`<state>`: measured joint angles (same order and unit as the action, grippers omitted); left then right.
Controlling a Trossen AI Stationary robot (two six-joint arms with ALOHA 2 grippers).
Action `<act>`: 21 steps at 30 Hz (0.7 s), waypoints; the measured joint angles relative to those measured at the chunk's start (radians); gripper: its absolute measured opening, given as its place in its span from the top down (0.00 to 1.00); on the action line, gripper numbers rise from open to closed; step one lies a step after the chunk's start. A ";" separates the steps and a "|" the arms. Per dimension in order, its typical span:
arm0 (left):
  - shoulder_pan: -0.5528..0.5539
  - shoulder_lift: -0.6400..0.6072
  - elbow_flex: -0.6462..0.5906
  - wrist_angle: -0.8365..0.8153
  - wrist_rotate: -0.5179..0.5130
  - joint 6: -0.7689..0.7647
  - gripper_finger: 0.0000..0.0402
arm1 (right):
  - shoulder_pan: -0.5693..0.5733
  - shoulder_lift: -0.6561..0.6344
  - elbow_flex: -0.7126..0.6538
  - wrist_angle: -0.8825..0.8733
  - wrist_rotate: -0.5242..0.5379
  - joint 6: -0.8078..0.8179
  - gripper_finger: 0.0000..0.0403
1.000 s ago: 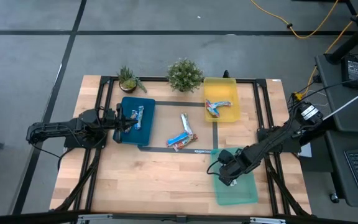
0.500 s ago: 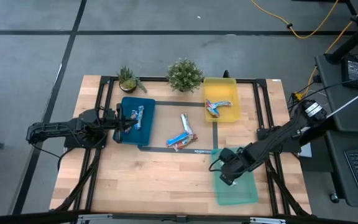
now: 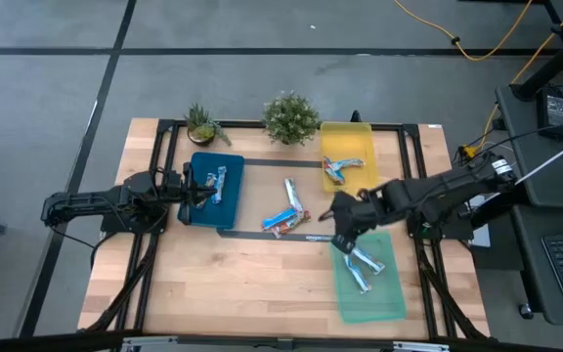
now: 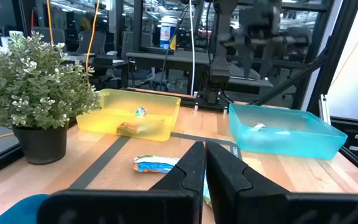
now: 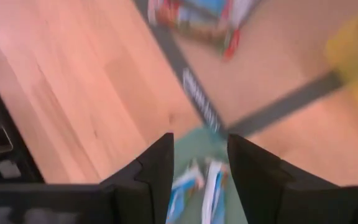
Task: Pick and place Granola Bars by type
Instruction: Put the yellow granola bar into the green bin
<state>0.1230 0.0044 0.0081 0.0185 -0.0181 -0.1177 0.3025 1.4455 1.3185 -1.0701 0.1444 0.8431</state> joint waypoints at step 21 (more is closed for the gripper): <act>0.000 0.000 0.000 0.000 0.000 0.000 0.97 | -0.321 0.047 0.062 0.277 -0.084 -0.196 0.63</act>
<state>0.1234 0.0044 0.0082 0.0185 -0.0178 -0.1177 -0.0186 1.4925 1.3808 -0.7934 0.0603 0.6468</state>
